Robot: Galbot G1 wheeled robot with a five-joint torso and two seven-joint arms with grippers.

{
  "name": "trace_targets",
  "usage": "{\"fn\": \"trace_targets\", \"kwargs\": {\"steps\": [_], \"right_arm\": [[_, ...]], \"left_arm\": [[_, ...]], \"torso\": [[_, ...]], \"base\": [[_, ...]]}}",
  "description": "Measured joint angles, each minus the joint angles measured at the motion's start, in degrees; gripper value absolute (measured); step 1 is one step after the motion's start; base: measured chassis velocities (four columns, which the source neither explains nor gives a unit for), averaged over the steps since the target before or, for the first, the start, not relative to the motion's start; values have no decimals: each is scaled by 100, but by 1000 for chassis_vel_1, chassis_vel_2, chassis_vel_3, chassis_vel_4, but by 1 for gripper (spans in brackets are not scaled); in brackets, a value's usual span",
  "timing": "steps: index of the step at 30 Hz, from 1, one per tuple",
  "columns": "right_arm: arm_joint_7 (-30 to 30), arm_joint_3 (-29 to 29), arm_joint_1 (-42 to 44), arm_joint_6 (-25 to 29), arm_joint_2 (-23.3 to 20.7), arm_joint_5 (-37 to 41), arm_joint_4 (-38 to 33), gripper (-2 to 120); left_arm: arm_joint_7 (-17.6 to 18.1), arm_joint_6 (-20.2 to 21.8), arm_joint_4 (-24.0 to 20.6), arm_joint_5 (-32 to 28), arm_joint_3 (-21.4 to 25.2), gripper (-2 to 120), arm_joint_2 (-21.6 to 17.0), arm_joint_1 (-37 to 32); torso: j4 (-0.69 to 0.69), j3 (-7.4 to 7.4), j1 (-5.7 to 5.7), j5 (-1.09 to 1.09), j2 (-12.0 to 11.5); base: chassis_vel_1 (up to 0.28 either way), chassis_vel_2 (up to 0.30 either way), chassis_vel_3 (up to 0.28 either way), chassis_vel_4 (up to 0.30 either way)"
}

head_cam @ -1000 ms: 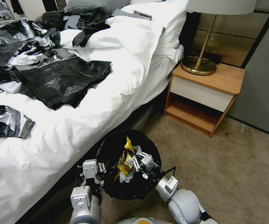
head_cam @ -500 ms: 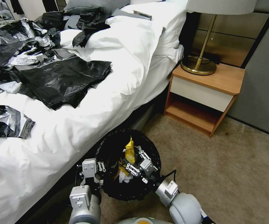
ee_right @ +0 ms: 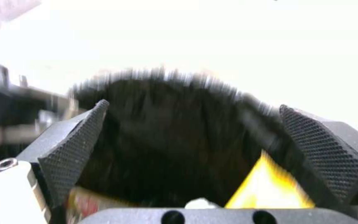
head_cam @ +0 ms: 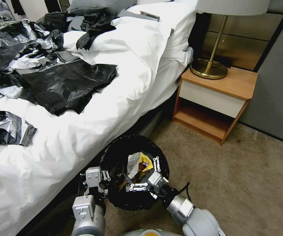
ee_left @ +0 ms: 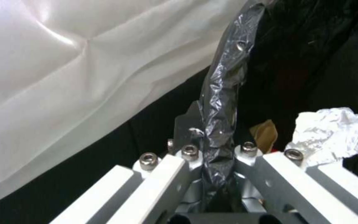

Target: Pick up the trash bin, then pick up the garbage from the floor and place it into the trash bin.

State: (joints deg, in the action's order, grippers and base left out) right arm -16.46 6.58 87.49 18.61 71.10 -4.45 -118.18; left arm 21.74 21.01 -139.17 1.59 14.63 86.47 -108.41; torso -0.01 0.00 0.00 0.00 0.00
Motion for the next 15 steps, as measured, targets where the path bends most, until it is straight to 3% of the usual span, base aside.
{"fn": "trace_targets", "kwargs": {"steps": [9,15], "right_arm": [[101,334,-63,3,-59,-14,-932,100],[522,590,-233,-90,52,41,-1398,100]], "left_arm": [[0,-2,75,3,1,0,1,2],[3,-12,76,34,-17,0,-7,-59]], "torso": [[0,0,0,0,0],[1,0,0,0,0]], "base": [[0,0,0,0],[0,0,0,0]]}}
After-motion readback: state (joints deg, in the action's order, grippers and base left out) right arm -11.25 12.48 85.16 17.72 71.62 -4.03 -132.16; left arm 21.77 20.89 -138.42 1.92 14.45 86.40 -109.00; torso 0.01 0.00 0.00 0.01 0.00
